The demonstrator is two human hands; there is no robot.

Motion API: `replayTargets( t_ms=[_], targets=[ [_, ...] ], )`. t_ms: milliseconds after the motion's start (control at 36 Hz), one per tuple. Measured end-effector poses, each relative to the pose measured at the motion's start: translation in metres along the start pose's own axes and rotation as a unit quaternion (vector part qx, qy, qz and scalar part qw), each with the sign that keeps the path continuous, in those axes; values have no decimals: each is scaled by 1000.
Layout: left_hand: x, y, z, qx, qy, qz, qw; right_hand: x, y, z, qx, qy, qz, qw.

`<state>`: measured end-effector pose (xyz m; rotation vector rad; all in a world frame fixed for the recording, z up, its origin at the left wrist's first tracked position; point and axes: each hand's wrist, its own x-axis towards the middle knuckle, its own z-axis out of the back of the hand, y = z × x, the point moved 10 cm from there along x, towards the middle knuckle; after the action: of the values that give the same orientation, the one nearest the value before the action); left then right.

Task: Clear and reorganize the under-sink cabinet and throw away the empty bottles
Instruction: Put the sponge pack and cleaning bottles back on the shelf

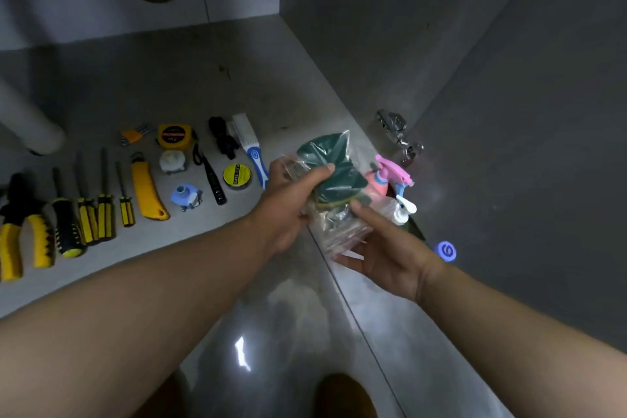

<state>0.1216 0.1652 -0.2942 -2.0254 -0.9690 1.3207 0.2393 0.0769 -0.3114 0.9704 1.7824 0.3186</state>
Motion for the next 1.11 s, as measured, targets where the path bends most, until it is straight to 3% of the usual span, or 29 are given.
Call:
replayTargets(
  t_ms=[139,250,361,583,778,917,1028,1111],
  targets=[
    [23,-33,12,-18,-2,-24,1000,36,41,-31,-49,3,53,997],
    [42,-49,13,15,17,-1,1000,71,70,-29,-46,-83,89,992],
    [67,-58,5,76,40,24,996,94,89,-27,-33,-110,101,988],
    [135,-86,-10,122,-53,-3,991,113,86,-2,61,-114,119,984],
    [171,-102,-42,129,-61,-47,989,129,91,4,178,-98,111,973],
    [177,-106,-45,123,-76,-78,986,136,108,2,188,-97,129,969],
    [174,-112,-33,145,-140,-124,972,138,121,2,180,-100,148,967],
    [173,-111,-41,151,-117,-119,974,140,134,2,177,-99,160,966]
  ],
)
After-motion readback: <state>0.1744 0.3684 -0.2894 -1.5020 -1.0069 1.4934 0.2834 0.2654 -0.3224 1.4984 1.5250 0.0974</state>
